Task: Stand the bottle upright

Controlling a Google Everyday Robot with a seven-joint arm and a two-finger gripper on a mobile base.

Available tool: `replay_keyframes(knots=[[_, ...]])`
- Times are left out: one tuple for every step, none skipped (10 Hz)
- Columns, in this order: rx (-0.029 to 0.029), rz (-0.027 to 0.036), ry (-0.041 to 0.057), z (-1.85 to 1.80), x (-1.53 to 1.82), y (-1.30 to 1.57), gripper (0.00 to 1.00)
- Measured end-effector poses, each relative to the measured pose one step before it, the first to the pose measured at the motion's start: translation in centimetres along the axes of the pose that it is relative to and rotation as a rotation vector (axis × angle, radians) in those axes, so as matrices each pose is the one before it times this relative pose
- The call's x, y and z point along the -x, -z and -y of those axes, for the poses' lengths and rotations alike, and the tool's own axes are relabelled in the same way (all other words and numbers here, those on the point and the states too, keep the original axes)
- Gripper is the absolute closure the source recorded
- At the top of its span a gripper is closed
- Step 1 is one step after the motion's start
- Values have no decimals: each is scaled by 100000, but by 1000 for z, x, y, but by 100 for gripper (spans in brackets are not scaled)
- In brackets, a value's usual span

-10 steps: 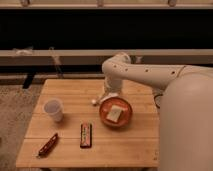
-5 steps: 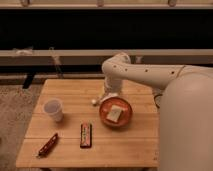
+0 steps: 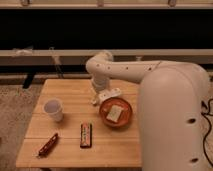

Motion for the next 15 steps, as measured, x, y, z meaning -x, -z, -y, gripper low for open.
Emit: replay_keyframes(knots=[[-2160, -2426, 14506, -1593, 1129, -422, 28], [-2302, -2966, 10547, -1120, 840, -584, 28], [-2565, -2995, 6393, -654, 509, -578, 28], [-2850, -3234, 3350, -236, 255, -708, 28], [-2344, -2916, 1505, -73, 175, -818, 28], [-1786, -2329, 484, 128, 213, -754, 28], [-1718, -2414, -269, 579, 90, -916, 28], [-1134, -2227, -219, 502, 204, -896, 28], [-624, -1533, -199, 307, 165, -637, 28], [-515, -1669, -78, 293, 115, -730, 28], [-549, -1820, -57, 277, 95, -743, 28], [-535, -1181, 40, 153, 19, -512, 28], [-1013, -1579, 443, 114, 95, -642, 28], [-1043, -1008, 273, 63, 169, -424, 28], [-832, -317, -25, 98, 94, -138, 28]])
